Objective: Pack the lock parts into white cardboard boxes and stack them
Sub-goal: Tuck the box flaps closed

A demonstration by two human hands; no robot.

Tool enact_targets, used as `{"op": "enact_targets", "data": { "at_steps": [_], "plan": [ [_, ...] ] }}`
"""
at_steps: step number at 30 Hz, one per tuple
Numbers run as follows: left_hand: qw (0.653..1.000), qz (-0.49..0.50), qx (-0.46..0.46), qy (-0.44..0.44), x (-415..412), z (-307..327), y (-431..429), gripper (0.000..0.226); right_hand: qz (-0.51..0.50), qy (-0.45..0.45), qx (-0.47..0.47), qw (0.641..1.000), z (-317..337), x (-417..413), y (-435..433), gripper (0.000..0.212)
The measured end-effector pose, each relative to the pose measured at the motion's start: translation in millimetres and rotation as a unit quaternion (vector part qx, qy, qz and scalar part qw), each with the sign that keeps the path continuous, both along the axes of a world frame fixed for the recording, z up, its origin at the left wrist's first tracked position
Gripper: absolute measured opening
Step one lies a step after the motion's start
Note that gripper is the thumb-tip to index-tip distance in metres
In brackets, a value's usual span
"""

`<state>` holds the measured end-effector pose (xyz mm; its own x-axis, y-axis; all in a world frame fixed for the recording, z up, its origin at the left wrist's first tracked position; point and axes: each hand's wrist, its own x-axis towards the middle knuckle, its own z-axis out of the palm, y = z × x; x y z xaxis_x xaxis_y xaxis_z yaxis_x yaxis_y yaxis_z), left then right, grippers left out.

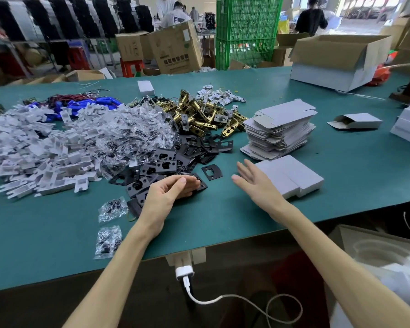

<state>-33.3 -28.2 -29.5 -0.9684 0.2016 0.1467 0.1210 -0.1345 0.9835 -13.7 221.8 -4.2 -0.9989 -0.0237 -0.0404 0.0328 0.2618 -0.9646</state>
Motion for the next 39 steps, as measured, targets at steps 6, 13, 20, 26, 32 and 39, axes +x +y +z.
{"op": "enact_targets", "data": {
  "at_steps": [6,13,20,26,32,39],
  "plan": [
    [1.0,0.001,-0.015,0.001,2,0,-1,0.026,-0.028,0.003,-0.003,1.0,-2,2,21,0.072],
    [1.0,0.002,-0.026,-0.001,1,2,1,0.026,-0.006,0.009,0.021,1.0,-3,9,18,0.083],
    [0.999,0.004,-0.033,0.004,2,3,2,0.026,-0.026,0.191,0.485,0.853,23,-8,26,0.051],
    [1.0,0.006,-0.025,0.001,3,2,1,0.026,-0.057,0.068,0.578,0.811,-1,-5,48,0.047],
    [1.0,0.003,-0.03,0.003,3,2,0,0.026,-0.072,0.059,0.583,0.807,-5,-2,47,0.049],
    [0.999,0.005,-0.031,0.005,3,2,1,0.026,-0.101,0.055,0.579,0.807,-12,9,54,0.051]
  ]
}}
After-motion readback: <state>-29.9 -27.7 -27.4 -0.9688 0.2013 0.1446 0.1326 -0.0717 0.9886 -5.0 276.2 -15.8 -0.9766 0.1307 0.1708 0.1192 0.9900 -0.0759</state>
